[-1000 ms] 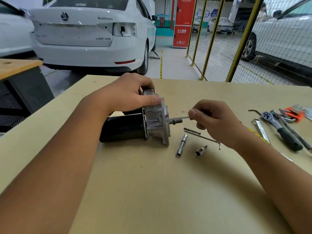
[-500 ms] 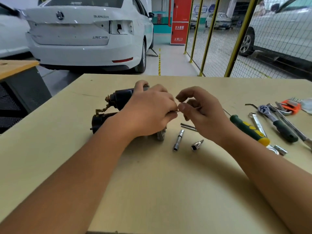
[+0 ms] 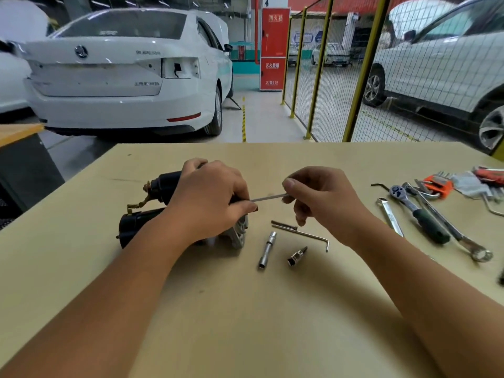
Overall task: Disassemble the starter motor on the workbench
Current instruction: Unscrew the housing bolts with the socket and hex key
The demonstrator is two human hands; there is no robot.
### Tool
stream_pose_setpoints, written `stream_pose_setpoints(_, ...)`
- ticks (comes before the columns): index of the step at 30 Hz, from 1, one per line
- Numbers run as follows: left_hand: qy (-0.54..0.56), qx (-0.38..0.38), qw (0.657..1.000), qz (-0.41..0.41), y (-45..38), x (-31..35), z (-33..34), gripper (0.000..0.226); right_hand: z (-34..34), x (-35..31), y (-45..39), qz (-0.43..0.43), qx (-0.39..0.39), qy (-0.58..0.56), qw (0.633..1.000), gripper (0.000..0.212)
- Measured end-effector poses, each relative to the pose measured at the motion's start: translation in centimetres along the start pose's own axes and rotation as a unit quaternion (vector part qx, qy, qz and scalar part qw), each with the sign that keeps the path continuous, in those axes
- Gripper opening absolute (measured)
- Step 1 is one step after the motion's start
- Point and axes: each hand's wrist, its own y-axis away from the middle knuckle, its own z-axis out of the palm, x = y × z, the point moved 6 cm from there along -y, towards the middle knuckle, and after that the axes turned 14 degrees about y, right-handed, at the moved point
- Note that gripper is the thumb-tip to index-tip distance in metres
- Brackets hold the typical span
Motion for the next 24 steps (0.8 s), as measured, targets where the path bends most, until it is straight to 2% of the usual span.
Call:
stream_pose_setpoints(4, 0.008, -0.011, 1.0, 0.002, 0.1, -0.1, -0.1, 0.014, -0.2, -0.3, 0.0, -0.044, 0.013, 0.052, 0.998, 0.006)
stream_pose_setpoints(7, 0.015, -0.048, 0.999, 0.005, 0.3, -0.3, 0.1, 0.015, 0.2, 0.0, -0.1, -0.035, 0.016, 0.068, 0.997, 0.007)
stream_pose_setpoints(9, 0.011, -0.051, 0.999, 0.001, 0.3, -0.3, 0.1, 0.015, 0.5, 0.1, 0.0, -0.015, 0.004, 0.035, 0.999, 0.009)
stream_pose_setpoints(12, 0.014, -0.029, 0.999, 0.003, 0.3, 0.0, 0.1, 0.011, 1.2, 0.1, 0.3, 0.011, -0.056, -0.046, 0.997, 0.019)
stream_pose_setpoints(15, 0.023, -0.023, 0.999, 0.011, 0.4, 0.0, 0.0, 0.009, 1.6, -0.2, 0.6, 0.021, -0.085, -0.062, 0.994, 0.018)
stream_pose_setpoints(17, 0.024, -0.024, 0.999, 0.02, 0.5, 0.1, -0.1, 0.009, 1.6, -0.3, 0.6, 0.018, -0.076, -0.044, 0.996, 0.015)
stream_pose_setpoints(19, 0.028, -0.023, 0.999, 0.037, 0.5, 0.5, -0.2, 0.01, 1.5, -0.7, 0.6, -0.021, -0.06, 0.008, 0.998, 0.01)
stream_pose_setpoints(20, 0.038, -0.016, 0.998, 0.05, 0.6, 0.7, -0.3, 0.012, 1.4, -1.0, 0.6, -0.05, -0.05, 0.048, 0.996, 0.015)
stream_pose_setpoints(22, 0.072, 0.011, 0.995, 0.07, 0.6, 0.8, -0.8, 0.016, 1.3, -1.6, 0.7, -0.093, -0.033, 0.119, 0.988, 0.024)
stream_pose_setpoints(24, 0.107, 0.053, 0.99, 0.074, 0.5, 0.3, -1.5, 0.012, 1.2, -1.7, 0.7, -0.094, -0.024, 0.122, 0.988, 0.021)
